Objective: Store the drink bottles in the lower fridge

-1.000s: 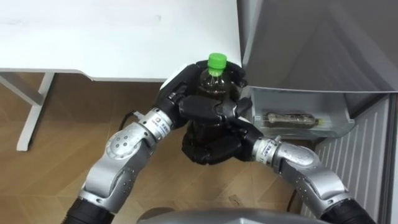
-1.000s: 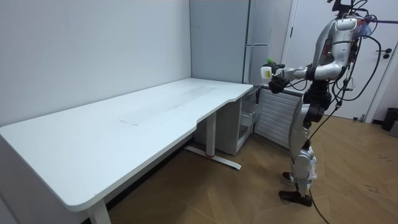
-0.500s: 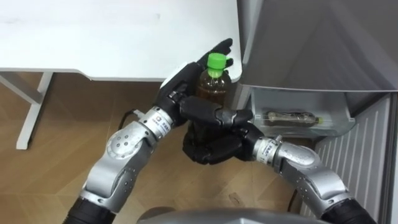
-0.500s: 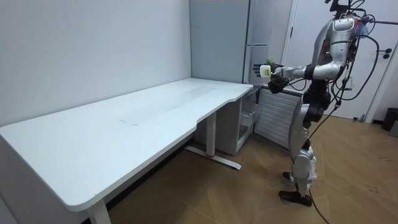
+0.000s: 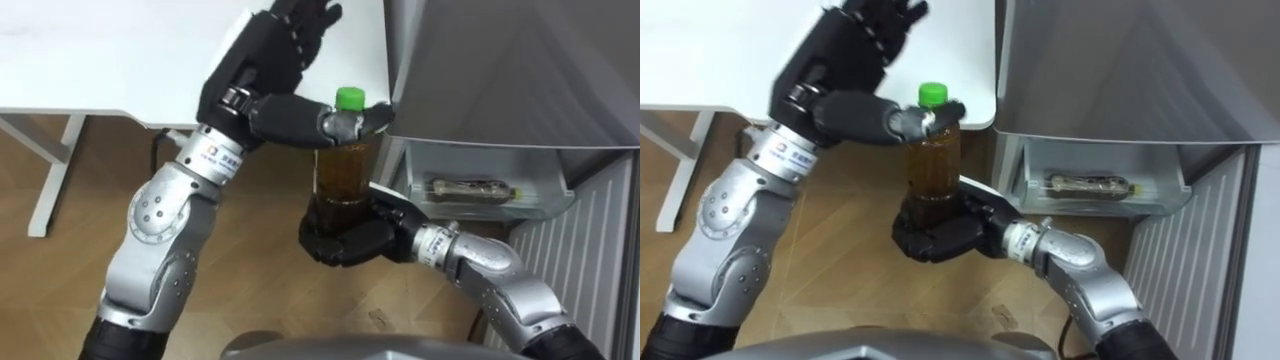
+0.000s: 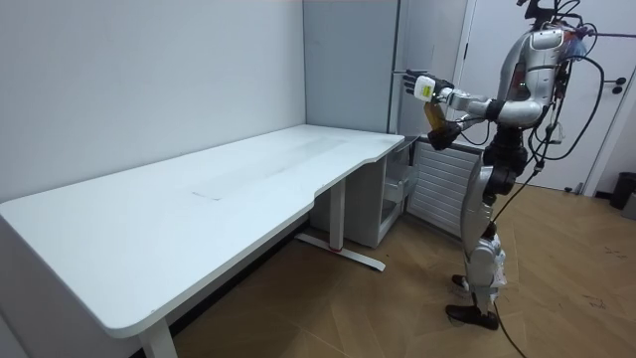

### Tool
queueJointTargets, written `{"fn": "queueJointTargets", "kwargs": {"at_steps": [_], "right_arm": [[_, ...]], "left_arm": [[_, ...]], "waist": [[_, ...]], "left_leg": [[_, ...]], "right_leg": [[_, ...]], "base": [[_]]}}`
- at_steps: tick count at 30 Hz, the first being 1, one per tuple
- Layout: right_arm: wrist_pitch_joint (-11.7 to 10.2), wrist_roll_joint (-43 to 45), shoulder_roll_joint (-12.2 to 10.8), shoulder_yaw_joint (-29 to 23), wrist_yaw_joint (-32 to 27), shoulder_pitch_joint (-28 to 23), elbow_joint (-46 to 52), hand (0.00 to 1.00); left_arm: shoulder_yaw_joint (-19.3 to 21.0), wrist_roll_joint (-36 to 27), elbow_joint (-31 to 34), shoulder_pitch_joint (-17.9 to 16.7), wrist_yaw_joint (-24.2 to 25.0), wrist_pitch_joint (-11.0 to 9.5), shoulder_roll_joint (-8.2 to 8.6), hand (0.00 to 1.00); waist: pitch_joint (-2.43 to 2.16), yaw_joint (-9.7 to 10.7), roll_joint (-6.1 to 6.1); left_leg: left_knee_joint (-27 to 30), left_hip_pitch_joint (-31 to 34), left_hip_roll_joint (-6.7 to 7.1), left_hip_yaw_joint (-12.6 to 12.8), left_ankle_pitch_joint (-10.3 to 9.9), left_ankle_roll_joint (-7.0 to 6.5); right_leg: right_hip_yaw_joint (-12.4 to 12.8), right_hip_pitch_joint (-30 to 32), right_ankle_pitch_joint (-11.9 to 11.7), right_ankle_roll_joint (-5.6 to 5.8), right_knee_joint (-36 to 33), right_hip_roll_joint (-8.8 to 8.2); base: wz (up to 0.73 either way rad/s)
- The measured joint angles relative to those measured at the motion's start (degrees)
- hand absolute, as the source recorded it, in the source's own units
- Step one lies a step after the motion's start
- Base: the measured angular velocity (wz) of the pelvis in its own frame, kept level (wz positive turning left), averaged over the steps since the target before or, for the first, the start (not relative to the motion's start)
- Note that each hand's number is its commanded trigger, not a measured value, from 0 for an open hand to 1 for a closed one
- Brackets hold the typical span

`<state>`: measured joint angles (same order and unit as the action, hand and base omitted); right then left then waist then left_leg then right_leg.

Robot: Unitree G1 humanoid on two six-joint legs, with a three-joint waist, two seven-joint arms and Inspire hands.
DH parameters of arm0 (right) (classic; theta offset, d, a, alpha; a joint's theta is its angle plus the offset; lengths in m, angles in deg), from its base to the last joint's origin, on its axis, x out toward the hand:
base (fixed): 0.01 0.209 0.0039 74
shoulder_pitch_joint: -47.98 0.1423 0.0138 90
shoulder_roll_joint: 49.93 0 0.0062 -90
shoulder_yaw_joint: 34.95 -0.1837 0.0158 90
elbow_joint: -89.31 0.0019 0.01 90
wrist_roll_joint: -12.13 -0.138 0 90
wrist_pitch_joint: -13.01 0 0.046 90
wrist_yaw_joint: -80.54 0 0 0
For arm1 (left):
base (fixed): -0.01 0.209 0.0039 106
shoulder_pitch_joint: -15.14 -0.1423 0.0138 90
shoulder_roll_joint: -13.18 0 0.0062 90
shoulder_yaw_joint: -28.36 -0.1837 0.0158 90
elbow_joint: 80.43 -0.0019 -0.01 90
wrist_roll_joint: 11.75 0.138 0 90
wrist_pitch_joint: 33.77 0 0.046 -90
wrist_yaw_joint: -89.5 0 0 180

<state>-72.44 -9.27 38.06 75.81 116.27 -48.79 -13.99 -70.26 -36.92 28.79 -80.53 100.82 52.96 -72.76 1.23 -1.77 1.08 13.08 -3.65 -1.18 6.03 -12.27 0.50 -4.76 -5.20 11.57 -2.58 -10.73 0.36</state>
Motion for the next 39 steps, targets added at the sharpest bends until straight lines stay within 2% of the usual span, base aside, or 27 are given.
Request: {"fn": "queueJointTargets", "kwargs": {"at_steps": [5,9,12,16,20,24,26,30,33,39], "right_arm": [[0.0,1.7,-0.2,-2.1,0.0,-0.5,0.1,1.00],[0.0,1.7,-0.4,-3.2,0.3,-1.5,0.8,1.00],[0.0,1.7,-0.7,-4.9,0.4,-2.3,0.8,1.00],[0.0,4.3,-0.6,-6.8,-0.1,-3.4,0.7,1.00],[0.3,5.6,0.2,-6.7,-0.5,-4.2,0.6,1.00],[0.4,6.1,0.6,-6.7,-2.3,-4.2,0.4,1.00],[0.6,6.3,0.5,-6.7,-3.0,-4.4,0.4,1.00],[0.6,6.5,-0.1,-6.2,-4.3,-5.2,0.2,1.00],[1.4,6.2,-0.7,-6.1,-4.6,-5.5,0.0,1.00],[1.4,5.9,-0.8,-6.0,-5.2,-5.5,-0.3,1.00]], "left_arm": [[5.0,0.0,0.0,0.0,-5.6,-1.1,0.26,0.00],[6.5,0.0,0.0,-0.1,-8.7,-1.1,0.27,0.00],[8.1,-0.1,-1.0,-0.4,-10.6,-1.9,0.22,0.00],[10.1,-0.1,-4.2,-1.6,-12.8,-2.3,0.16,0.00],[10.4,-1.9,-10.3,-3.0,-16.2,-2.3,0.20,0.00],[10.6,-4.6,-20.9,-2.9,-19.6,-2.3,0.20,0.00],[10.5,-4.6,-25.0,-3.1,-20.5,-2.0,0.20,0.00],[10.3,-4.3,-33.9,-4.0,-21.6,-2.0,0.20,0.00],[9.4,-4.6,-41.5,-4.4,-22.1,-1.3,0.44,0.00],[9.5,-4.7,-45.9,-5.3,-24.0,-0.8,0.69,0.00]], "waist": [[0.02,-0.9,-0.19],[0.03,-2.1,-0.25],[0.06,-3.1,-0.35],[-0.09,-3.9,-0.68],[-0.14,-4.7,-1.04],[-0.22,-4.9,-1.36],[-0.20,-4.9,-1.27],[-0.60,-5.2,-0.69],[-0.63,-5.5,-0.65],[-0.66,-6.4,-0.55]], "left_leg": [[-0.4,-0.1,-0.02,0.0,0.0,0.00],[-0.8,-0.2,-0.02,0.0,0.0,0.00],[-1.1,-0.8,-0.02,0.0,0.0,0.00],[-1.3,-1.3,0.00,0.0,0.0,0.00],[-1.6,-2.3,-0.03,-0.1,0.0,0.00],[-1.6,-2.9,0.00,0.1,0.0,0.00],[-1.6,-2.8,0.02,0.1,0.0,-0.01],[-1.6,-2.8,0.11,0.0,0.1,-0.08],[-1.7,-2.9,0.10,0.0,0.1,-0.08],[-1.7,-3.1,0.05,-0.2,0.1,-0.07]], "right_leg": [[0.0,0.1,0.0,0.00,0.0,0.06],[0.0,0.2,0.0,0.00,0.0,0.10],[0.0,-0.3,0.0,0.00,0.0,0.11],[-0.1,-0.6,0.0,0.00,0.1,0.06],[-0.1,-1.4,0.0,0.00,0.1,0.10],[0.0,-2.0,0.0,0.01,0.2,0.10],[0.0,-2.0,0.0,0.01,0.3,0.10],[-0.1,-2.0,0.0,0.01,0.4,0.02],[-0.1,-2.4,-0.1,0.04,0.8,0.08],[-0.7,-2.9,-0.1,0.02,1.0,0.05]], "base": [[0.00],[0.00],[0.00],[0.00],[-0.02],[0.00],[0.00],[0.00],[0.00],[0.04]]}}
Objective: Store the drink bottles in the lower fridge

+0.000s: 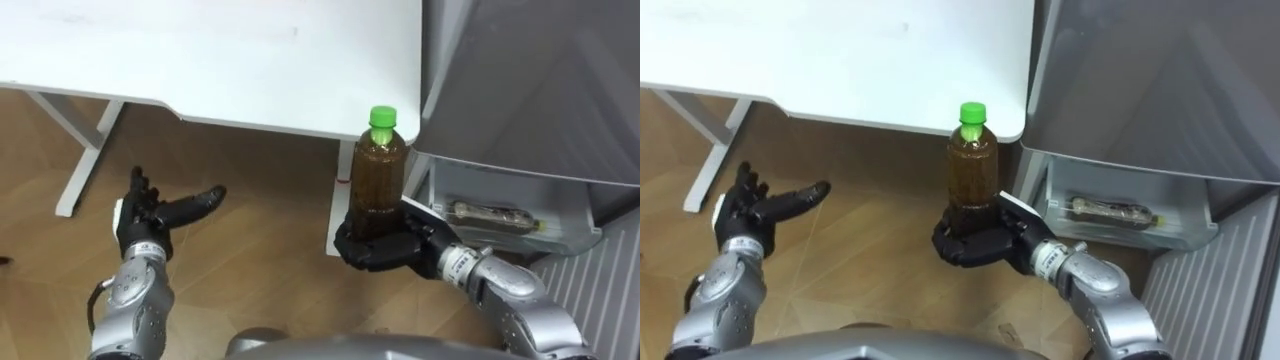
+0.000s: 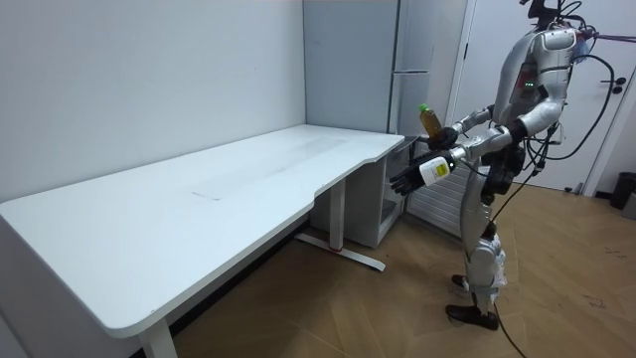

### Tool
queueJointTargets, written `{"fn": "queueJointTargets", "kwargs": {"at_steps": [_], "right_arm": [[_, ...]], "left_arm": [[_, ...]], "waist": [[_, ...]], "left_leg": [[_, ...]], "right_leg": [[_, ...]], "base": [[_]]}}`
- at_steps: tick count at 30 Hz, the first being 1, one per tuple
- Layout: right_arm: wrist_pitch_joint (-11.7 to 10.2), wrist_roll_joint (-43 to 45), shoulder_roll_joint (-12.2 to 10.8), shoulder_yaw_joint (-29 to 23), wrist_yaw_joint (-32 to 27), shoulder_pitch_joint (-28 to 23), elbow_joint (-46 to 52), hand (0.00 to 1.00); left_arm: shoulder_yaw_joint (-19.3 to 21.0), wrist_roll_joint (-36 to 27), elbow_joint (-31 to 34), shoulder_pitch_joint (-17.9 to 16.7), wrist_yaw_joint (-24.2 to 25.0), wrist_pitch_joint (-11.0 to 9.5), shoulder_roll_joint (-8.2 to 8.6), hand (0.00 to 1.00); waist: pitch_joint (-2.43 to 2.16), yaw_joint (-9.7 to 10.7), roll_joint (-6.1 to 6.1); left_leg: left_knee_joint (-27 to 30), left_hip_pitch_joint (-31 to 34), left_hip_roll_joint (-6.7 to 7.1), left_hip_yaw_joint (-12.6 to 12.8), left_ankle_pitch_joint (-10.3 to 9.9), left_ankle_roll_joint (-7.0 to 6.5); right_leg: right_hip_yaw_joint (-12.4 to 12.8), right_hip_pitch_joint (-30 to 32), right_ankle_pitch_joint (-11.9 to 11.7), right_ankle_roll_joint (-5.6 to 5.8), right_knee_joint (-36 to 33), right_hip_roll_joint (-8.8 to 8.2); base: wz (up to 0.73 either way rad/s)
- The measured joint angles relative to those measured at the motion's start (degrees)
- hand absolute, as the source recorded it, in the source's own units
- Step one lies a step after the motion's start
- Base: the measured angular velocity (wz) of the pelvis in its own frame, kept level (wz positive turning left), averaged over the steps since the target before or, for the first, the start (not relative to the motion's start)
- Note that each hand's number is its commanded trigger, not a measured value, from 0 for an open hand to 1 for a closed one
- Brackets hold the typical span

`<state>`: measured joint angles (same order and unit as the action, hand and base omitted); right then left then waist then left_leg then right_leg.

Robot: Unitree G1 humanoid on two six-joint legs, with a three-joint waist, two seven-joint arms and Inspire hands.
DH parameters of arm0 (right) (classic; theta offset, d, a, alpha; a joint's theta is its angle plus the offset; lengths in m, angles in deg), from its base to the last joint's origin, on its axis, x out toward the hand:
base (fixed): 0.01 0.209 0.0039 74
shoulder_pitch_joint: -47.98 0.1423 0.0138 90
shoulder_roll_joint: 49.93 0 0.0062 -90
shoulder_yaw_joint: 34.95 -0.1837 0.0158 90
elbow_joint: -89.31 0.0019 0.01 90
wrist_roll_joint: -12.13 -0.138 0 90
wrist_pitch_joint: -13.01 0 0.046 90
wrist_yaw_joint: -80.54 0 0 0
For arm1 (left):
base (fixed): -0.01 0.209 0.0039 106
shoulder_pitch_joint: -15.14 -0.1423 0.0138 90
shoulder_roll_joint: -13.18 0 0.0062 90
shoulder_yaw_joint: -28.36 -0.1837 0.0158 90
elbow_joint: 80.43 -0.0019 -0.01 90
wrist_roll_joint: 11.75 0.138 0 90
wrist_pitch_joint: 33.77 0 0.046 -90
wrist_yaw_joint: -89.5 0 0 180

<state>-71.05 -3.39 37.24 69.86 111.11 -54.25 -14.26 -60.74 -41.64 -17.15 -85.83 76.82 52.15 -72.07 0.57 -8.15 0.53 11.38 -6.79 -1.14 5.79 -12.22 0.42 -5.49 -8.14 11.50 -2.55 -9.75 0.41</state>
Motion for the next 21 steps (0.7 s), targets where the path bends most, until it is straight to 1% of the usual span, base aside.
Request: {"fn": "queueJointTargets", "kwargs": {"at_steps": [2,4,8,12,17,19,21], "right_arm": [[0.0,-0.1,0.0,0.0,-0.1,0.1,0.0,1.00],[0.0,-0.2,0.0,0.1,-0.7,0.2,0.0,1.00],[0.0,-0.4,0.0,0.2,-1.6,0.3,0.0,1.00],[0.0,-0.4,-0.1,0.3,-1.7,0.3,0.0,1.00],[0.2,-0.5,-0.1,0.2,-2.0,0.3,0.0,1.00],[0.6,-0.5,0.0,0.2,-2.1,0.3,0.0,1.00],[1.3,-1.0,0.0,0.2,-2.8,0.3,0.0,1.00]], "left_arm": [[0.0,-0.1,-0.8,-0.3,-0.8,0.0,0.17,0.00],[0.0,-1.8,-1.3,-0.6,-1.2,0.0,0.38,0.00],[0.2,-4.4,-4.0,-1.0,-1.9,0.0,0.65,0.00],[0.2,-4.5,-6.0,-1.0,-1.9,0.0,0.67,0.00],[0.8,-4.5,-9.2,-1.0,-2.1,0.0,1.13,0.00],[0.8,-4.4,-10.2,-1.1,-2.1,0.3,1.24,0.00],[0.8,-4.0,-12.7,-1.1,-1.9,0.7,1.26,0.00]], "waist": [[0.05,-0.1,0.06],[0.15,-0.1,0.19],[0.20,-0.2,0.51],[0.24,-0.3,0.91],[0.23,-0.1,0.73],[0.14,-0.2,0.55],[-0.08,0.0,0.03]], "left_leg": [[0.0,0.0,0.00,-0.1,0.0,0.00],[0.0,0.1,-0.03,0.1,0.0,0.01],[0.0,0.2,-0.05,0.5,0.0,-0.01],[0.0,0.3,-0.06,0.7,0.0,-0.01],[0.0,0.4,-0.05,0.9,-0.1,-0.01],[0.0,0.7,-0.05,0.9,-0.1,-0.01],[0.0,0.7,-0.02,0.8,-0.1,-0.02]], "right_leg": [[-0.1,0.0,0.0,0.00,0.0,-0.02],[-0.1,0.1,0.0,0.00,-0.1,-0.02],[0.3,0.4,0.0,0.02,0.0,0.00],[0.5,0.5,0.0,0.02,0.0,0.04],[0.6,0.7,0.0,0.02,0.0,0.02],[0.5,0.9,0.0,0.02,0.0,0.03],[0.3,0.9,0.0,0.02,0.0,-0.08]], "base": [[0.02],[-0.02],[-0.04],[-0.01],[-0.01],[0.00],[0.02]]}}
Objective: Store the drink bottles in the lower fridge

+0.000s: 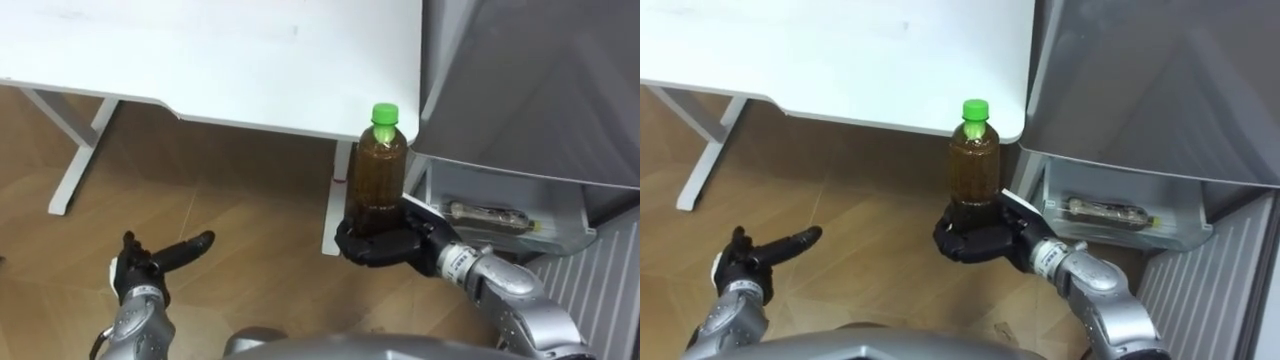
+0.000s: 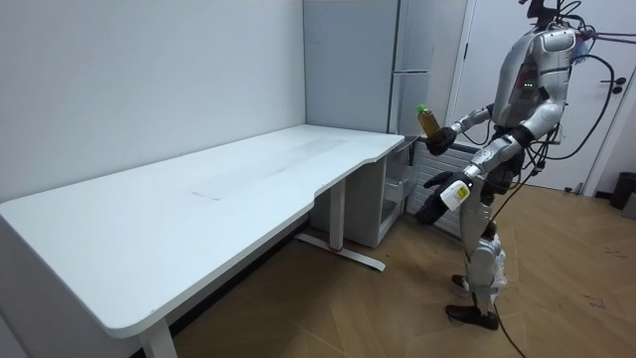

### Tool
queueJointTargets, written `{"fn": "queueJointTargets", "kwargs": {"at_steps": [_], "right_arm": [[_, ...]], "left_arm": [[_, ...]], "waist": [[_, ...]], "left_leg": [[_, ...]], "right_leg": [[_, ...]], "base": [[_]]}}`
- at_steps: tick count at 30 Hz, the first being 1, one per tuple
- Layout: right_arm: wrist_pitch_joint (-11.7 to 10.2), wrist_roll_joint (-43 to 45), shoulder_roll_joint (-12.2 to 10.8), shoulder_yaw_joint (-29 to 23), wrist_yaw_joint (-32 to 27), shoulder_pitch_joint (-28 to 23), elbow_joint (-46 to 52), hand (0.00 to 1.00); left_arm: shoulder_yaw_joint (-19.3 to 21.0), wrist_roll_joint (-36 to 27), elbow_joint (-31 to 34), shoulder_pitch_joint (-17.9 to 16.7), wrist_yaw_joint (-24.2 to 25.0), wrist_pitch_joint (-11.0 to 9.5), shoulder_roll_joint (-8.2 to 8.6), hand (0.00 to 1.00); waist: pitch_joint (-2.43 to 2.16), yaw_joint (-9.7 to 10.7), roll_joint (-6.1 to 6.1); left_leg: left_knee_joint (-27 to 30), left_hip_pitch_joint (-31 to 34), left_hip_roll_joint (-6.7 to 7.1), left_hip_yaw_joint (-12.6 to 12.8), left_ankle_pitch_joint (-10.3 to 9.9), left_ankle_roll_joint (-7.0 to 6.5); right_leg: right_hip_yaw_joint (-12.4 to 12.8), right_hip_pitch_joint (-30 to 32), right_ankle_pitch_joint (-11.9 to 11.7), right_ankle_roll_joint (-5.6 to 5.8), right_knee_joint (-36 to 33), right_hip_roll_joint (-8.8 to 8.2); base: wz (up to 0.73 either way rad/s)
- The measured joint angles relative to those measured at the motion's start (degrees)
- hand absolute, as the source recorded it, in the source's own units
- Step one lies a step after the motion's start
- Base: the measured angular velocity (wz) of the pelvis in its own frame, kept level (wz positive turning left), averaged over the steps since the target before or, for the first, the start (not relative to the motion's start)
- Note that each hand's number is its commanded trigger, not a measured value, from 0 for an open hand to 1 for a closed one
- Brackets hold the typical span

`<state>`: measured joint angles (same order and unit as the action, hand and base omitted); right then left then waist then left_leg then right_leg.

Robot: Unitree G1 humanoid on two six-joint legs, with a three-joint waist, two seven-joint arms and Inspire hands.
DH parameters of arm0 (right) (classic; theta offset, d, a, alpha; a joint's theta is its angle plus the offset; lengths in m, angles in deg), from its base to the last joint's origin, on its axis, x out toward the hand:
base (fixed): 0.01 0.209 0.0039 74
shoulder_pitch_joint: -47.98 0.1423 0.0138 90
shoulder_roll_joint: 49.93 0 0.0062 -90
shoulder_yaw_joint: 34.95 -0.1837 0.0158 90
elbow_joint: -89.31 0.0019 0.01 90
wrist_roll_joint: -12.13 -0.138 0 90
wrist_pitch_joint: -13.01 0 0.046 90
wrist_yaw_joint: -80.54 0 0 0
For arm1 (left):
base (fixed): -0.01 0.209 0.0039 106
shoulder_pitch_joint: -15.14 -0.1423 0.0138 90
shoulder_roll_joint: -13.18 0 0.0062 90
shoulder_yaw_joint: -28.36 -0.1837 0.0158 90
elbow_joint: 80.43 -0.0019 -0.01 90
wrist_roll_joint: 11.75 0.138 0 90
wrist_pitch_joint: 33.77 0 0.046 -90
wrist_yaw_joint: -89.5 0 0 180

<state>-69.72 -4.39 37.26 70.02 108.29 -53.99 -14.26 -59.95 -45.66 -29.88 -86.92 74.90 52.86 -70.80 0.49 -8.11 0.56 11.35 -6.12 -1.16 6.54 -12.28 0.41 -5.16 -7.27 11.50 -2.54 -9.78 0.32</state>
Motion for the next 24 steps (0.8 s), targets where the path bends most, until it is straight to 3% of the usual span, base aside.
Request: {"fn": "queueJointTargets", "kwargs": {"at_steps": [6,13,17,22,24], "right_arm": [[0.2,0.1,0.1,-1.8,-3.2,0.5,-2.2,1.00],[0.3,1.1,-0.8,-2.8,-9.0,0.0,-6.0,1.00],[0.2,1.2,-1.1,-3.0,-11.6,0.1,-6.3,1.00],[-0.2,1.2,-1.4,-4.2,-16.3,0.3,-6.9,1.00],[-0.2,1.6,-2.3,-5.6,-18.7,0.3,-8.0,1.00]], "left_arm": [[0.0,6.8,-4.4,-1.3,1.5,1.3,0.01,0.00],[0.0,8.9,-11.7,-2.2,2.8,2.1,0.06,0.00],[-0.3,16.9,-12.6,-2.3,3.2,2.0,0.42,0.00],[-2.5,22.4,-14.2,-2.1,4.2,2.2,0.44,0.00],[-2.6,26.3,-14.0,-1.9,5.0,2.2,1.20,0.00]], "waist": [[-0.03,1.3,-0.82],[-0.10,1.8,0.11],[-0.22,2.9,0.50],[-0.17,4.9,0.04],[-0.19,5.1,-0.23]], "left_leg": [[0.1,0.4,0.08,-0.7,0.0,-0.01],[0.1,0.6,0.08,-0.2,0.0,-0.02],[0.1,0.7,0.21,-0.4,0.0,-0.02],[0.3,1.1,0.27,-0.4,0.0,-0.04],[0.4,1.6,0.27,-0.4,0.1,-0.08]], "right_leg": [[-1.4,-0.1,0.0,0.02,0.1,-0.15],[-0.4,0.3,0.0,0.05,0.1,-0.10],[-0.9,0.1,0.1,0.09,0.2,-0.22],[-1.2,0.3,0.1,0.20,0.2,-0.36],[-0.9,0.8,0.1,0.21,0.1,-0.35]], "base": [[0.10],[-0.04],[0.03],[0.04],[0.00]]}}
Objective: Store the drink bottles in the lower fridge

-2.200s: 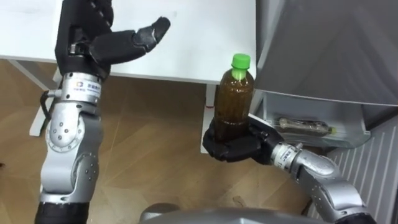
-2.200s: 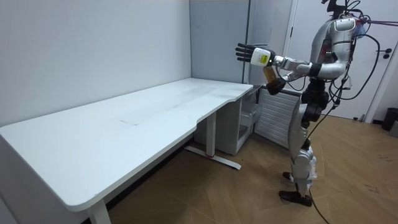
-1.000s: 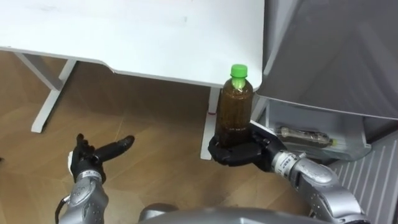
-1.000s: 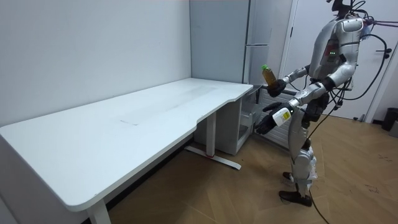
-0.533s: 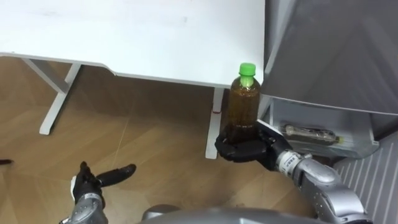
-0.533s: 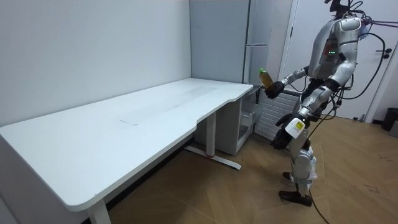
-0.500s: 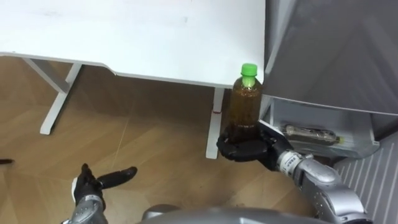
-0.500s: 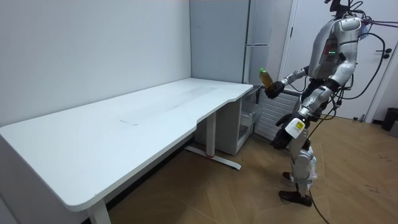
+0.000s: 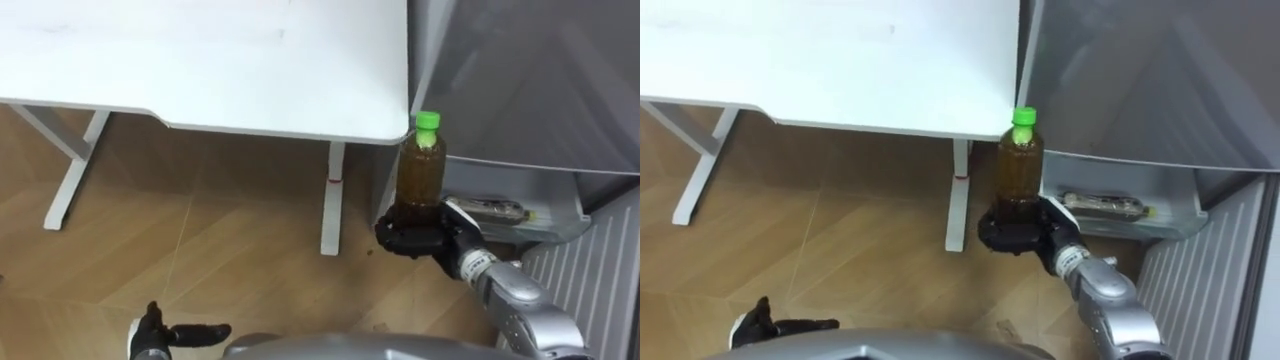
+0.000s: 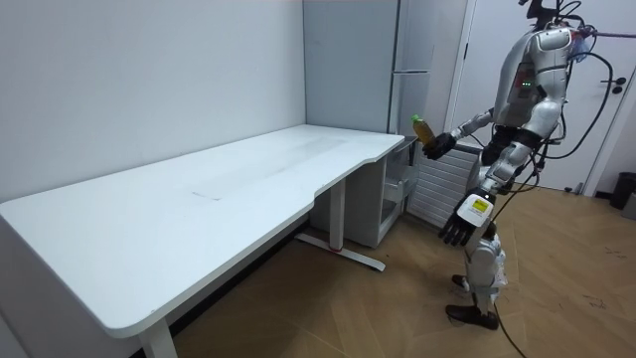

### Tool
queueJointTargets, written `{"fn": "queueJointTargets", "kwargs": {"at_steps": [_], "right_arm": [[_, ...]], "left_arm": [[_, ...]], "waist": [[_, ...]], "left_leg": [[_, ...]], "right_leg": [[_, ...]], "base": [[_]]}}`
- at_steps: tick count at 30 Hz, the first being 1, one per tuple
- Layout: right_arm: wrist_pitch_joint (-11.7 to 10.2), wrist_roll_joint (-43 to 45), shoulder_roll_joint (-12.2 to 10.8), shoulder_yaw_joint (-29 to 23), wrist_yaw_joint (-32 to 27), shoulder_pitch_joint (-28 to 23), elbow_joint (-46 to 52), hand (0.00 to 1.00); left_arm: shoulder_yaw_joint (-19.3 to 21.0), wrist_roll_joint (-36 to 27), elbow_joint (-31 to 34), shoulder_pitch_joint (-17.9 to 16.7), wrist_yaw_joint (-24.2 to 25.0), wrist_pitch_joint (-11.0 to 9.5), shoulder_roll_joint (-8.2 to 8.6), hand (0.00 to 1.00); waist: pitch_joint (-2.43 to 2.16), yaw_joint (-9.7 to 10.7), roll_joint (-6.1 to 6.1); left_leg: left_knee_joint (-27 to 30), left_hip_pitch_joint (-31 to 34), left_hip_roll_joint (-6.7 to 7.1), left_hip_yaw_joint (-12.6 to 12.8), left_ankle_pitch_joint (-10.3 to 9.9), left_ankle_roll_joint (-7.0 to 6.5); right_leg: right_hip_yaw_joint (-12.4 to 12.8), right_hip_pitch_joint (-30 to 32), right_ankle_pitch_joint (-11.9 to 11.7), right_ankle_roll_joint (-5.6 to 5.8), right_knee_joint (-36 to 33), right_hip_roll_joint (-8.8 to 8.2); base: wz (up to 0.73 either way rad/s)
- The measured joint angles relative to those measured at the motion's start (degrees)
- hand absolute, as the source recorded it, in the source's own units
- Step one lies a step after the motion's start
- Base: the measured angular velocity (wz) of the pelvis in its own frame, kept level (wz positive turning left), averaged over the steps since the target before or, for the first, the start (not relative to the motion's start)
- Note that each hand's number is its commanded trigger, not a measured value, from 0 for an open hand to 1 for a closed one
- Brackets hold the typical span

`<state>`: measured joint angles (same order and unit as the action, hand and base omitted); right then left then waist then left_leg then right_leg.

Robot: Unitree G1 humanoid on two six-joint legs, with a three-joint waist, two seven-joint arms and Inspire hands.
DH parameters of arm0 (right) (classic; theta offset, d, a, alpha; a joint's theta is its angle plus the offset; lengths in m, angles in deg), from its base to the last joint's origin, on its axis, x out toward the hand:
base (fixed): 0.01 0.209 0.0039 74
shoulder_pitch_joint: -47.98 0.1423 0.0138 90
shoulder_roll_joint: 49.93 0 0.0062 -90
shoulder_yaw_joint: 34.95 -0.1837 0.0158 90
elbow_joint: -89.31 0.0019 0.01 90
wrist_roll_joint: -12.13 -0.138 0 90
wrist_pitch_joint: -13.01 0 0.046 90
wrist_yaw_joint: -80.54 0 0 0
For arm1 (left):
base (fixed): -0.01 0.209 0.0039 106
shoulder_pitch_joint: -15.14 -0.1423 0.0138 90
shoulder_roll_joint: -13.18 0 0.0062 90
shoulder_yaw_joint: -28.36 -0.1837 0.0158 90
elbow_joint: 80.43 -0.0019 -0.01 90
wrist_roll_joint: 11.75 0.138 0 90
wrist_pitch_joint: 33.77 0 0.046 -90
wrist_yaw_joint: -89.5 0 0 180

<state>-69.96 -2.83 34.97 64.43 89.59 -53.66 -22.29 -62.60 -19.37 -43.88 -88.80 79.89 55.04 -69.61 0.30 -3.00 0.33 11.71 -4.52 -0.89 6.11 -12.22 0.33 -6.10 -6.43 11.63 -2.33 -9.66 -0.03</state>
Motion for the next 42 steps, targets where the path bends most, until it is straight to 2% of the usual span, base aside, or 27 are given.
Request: {"fn": "queueJointTargets", "kwargs": {"at_steps": [5,9,14,22,34,39,42], "right_arm": [[0.0,-0.4,-0.4,-0.6,-4.4,-0.2,-0.2,1.00],[-0.2,-3.8,-0.1,-0.6,-7.6,-0.2,-0.1,1.00],[-1.2,-11.3,-0.3,-0.7,-10.1,0.0,-0.1,1.00],[-1.3,-21.4,-1.1,-0.7,-14.2,-0.1,-0.4,1.00],[-2.9,-46.3,-1.4,-0.7,-18.9,0.2,-7.2,1.00],[-6.2,-59.2,-1.4,-0.7,-17.8,0.3,-7.2,1.00],[-7.0,-63.0,-1.4,-1.6,-16.9,0.3,-7.2,1.00]], "left_arm": [[-0.1,3.9,0.0,0.0,2.1,0.2,0.98,0.00],[-1.8,7.3,1.0,0.2,2.8,0.1,0.24,0.00],[-2.0,7.3,1.0,0.2,3.0,0.0,-0.06,0.00],[-1.9,7.3,0.7,-0.3,3.7,0.0,-0.25,0.00],[-2.1,7.4,0.8,-1.4,2.3,0.0,-0.01,0.00],[-2.1,9.5,0.8,-1.3,2.6,-0.1,0.20,0.00],[-2.1,9.9,0.7,-1.5,2.6,-0.1,0.15,0.00]], "waist": [[0.05,1.3,-0.44],[-0.01,1.4,-0.40],[0.06,1.5,-0.22],[0.13,2.0,-0.21],[0.24,1.4,-0.72],[0.25,1.4,-1.02],[0.36,1.4,-1.23]], "left_leg": [[-0.2,0.0,0.02,0.0,0.0,0.00],[-0.5,0.2,0.04,0.4,0.0,-0.01],[-0.9,0.1,0.07,1.6,0.0,-0.01],[-1.0,-0.1,0.08,1.6,0.0,-0.02],[-0.6,0.1,0.09,1.7,0.0,-0.06],[-0.4,-0.3,0.13,1.6,0.0,-0.06],[-0.4,-0.2,0.14,1.6,0.0,-0.06]], "right_leg": [[-0.1,0.1,0.0,0.00,0.1,0.01],[0.6,0.6,0.0,0.02,0.1,0.16],[1.3,0.8,0.0,0.08,0.0,0.32],[1.1,0.5,0.0,0.16,-0.1,0.25],[1.0,1.0,0.0,0.23,-0.2,0.27],[1.0,0.4,0.0,0.25,0.0,0.26],[1.0,0.4,0.0,0.25,-0.1,0.27]], "base": [[-0.01],[-0.05],[-0.10],[0.00],[0.00],[0.00],[0.00]]}}
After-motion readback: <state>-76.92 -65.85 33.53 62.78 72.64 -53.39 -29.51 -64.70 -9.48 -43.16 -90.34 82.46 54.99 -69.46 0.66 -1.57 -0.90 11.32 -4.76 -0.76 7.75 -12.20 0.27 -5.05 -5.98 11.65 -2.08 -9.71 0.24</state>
